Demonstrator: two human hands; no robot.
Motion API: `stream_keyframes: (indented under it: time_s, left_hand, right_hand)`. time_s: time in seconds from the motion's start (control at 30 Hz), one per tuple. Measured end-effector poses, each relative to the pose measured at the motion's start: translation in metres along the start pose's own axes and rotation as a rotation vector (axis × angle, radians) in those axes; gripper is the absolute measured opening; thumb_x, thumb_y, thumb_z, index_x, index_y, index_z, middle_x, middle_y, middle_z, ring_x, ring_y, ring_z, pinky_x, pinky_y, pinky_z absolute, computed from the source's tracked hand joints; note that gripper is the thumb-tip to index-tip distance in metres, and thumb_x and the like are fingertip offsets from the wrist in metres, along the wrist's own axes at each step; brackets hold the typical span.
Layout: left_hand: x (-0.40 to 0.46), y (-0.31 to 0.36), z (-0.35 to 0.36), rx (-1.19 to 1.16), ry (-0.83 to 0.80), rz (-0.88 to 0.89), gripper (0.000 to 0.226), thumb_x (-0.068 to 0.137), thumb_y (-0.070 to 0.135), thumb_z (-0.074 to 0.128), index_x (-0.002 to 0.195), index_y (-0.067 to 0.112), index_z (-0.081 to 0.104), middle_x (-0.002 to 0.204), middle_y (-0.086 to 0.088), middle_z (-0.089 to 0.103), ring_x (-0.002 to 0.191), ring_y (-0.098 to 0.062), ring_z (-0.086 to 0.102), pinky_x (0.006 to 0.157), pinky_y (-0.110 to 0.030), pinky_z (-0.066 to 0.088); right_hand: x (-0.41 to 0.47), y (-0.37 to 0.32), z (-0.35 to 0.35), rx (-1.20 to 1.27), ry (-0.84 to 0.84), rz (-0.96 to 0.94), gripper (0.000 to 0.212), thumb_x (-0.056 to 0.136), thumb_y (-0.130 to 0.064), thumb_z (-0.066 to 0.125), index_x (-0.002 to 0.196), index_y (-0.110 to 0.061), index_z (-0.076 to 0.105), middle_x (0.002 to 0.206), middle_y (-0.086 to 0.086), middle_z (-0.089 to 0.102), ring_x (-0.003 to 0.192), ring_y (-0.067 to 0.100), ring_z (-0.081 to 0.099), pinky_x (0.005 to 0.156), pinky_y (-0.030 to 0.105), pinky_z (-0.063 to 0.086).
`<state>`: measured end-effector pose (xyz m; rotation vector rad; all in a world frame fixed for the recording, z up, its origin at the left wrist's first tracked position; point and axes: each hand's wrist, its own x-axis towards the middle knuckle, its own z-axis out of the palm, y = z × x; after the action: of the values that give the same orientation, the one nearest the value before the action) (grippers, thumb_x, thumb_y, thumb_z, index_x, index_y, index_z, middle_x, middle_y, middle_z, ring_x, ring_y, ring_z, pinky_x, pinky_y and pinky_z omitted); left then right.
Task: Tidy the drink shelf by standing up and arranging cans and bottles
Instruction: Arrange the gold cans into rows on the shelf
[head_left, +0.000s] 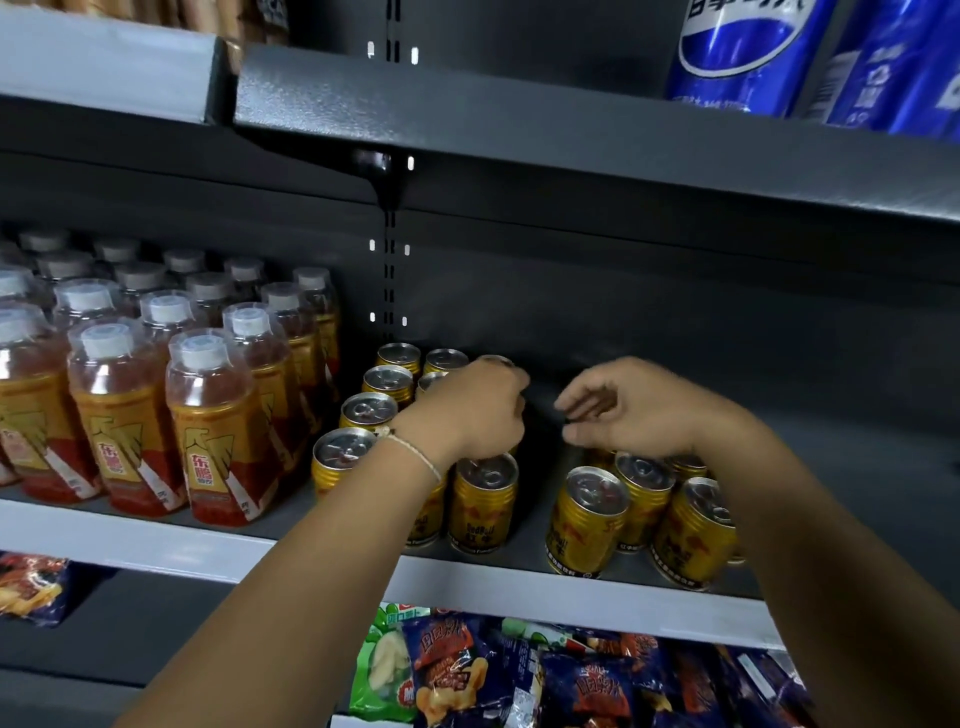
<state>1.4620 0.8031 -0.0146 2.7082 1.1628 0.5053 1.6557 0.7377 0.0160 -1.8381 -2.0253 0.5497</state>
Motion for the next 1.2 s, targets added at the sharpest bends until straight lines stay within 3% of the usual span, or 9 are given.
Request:
stream_keyframes:
  time_s: [0.1,0.23,0.43,0.57,0.7,0.8,0.87,1.07,1.2]
  left_hand:
    - [0.004,-0.001,0.007,0.007,-0.045,-0.013,0.007,0.086,0.017,0.048,0.090,0.018,0.053,0.109,-0.009,0.059,0.103,-0.029,0.056,0.072,-0.030,0.039]
    - [0.008,-0.004,0.018,0.019,-0.083,-0.030,0.019,0.086,0.021,0.049,0.101,0.019,0.061,0.107,-0.008,0.062,0.099,-0.029,0.058,0.070,-0.033,0.045]
    - [0.009,-0.006,0.025,-0.019,-0.053,-0.014,0.007,0.091,0.028,0.052,0.093,0.026,0.057,0.101,-0.004,0.062,0.090,-0.022,0.055,0.068,-0.029,0.039]
    - [0.012,-0.009,0.025,-0.038,-0.051,-0.023,0.008,0.092,0.030,0.052,0.089,0.024,0.057,0.095,-0.003,0.062,0.088,-0.023,0.057,0.069,-0.030,0.044]
    - [0.018,-0.012,0.022,-0.053,-0.067,-0.052,0.017,0.092,0.028,0.053,0.075,0.028,0.050,0.090,-0.003,0.061,0.083,-0.021,0.055,0.065,-0.028,0.041]
    - [0.023,-0.016,0.020,-0.065,-0.116,-0.044,0.014,0.093,0.029,0.053,0.096,0.020,0.063,0.105,-0.004,0.064,0.098,-0.023,0.058,0.077,-0.033,0.049]
    - [0.025,-0.018,0.018,-0.065,-0.150,-0.039,0.030,0.092,0.030,0.056,0.118,0.019,0.064,0.118,-0.003,0.063,0.110,-0.022,0.056,0.090,-0.036,0.050]
    - [0.028,-0.022,0.018,-0.041,-0.244,-0.075,0.049,0.090,0.039,0.061,0.136,0.022,0.051,0.133,-0.002,0.055,0.120,-0.022,0.052,0.094,-0.032,0.046]
    - [0.030,-0.026,0.021,-0.015,-0.257,-0.089,0.071,0.088,0.049,0.061,0.148,0.021,0.035,0.150,-0.003,0.040,0.135,-0.024,0.040,0.105,-0.034,0.040]
  right_hand:
    - [-0.005,0.002,0.005,-0.189,-0.158,-0.027,0.050,0.073,-0.048,0.086,0.118,-0.032,0.069,0.110,-0.018,0.066,0.102,-0.001,0.064,0.085,0.019,0.055]
    - [-0.006,0.004,0.014,-0.356,-0.268,0.031,0.077,0.057,-0.065,0.086,0.125,-0.040,0.059,0.115,-0.019,0.058,0.105,0.006,0.059,0.090,0.034,0.057]
    - [-0.002,0.010,0.021,-0.393,-0.248,0.023,0.072,0.051,-0.062,0.087,0.115,-0.043,0.060,0.105,-0.018,0.057,0.094,0.007,0.058,0.078,0.033,0.060]
    - [0.001,0.017,0.021,-0.269,-0.209,0.005,0.063,0.054,-0.053,0.091,0.109,-0.043,0.060,0.097,-0.018,0.061,0.085,0.004,0.063,0.068,0.025,0.057]
    - [0.011,0.021,0.017,-0.110,-0.163,-0.017,0.061,0.064,-0.034,0.094,0.118,-0.034,0.066,0.102,-0.012,0.066,0.095,0.008,0.066,0.084,0.033,0.059]
    - [0.023,0.022,0.016,-0.039,-0.136,-0.020,0.063,0.069,-0.019,0.093,0.124,-0.031,0.064,0.111,-0.006,0.066,0.103,0.012,0.066,0.092,0.035,0.057]
    - [0.032,0.021,0.016,-0.026,-0.138,-0.015,0.066,0.070,-0.013,0.091,0.127,-0.031,0.062,0.113,-0.008,0.064,0.106,0.014,0.064,0.094,0.038,0.057]
    - [0.056,0.022,0.021,-0.108,-0.135,-0.026,0.069,0.070,-0.009,0.090,0.127,-0.034,0.061,0.111,-0.018,0.061,0.110,0.010,0.061,0.095,0.037,0.056]
    - [0.072,0.030,0.021,-0.157,-0.083,-0.017,0.069,0.070,-0.010,0.089,0.127,-0.036,0.061,0.118,-0.014,0.059,0.110,0.011,0.059,0.090,0.031,0.054]
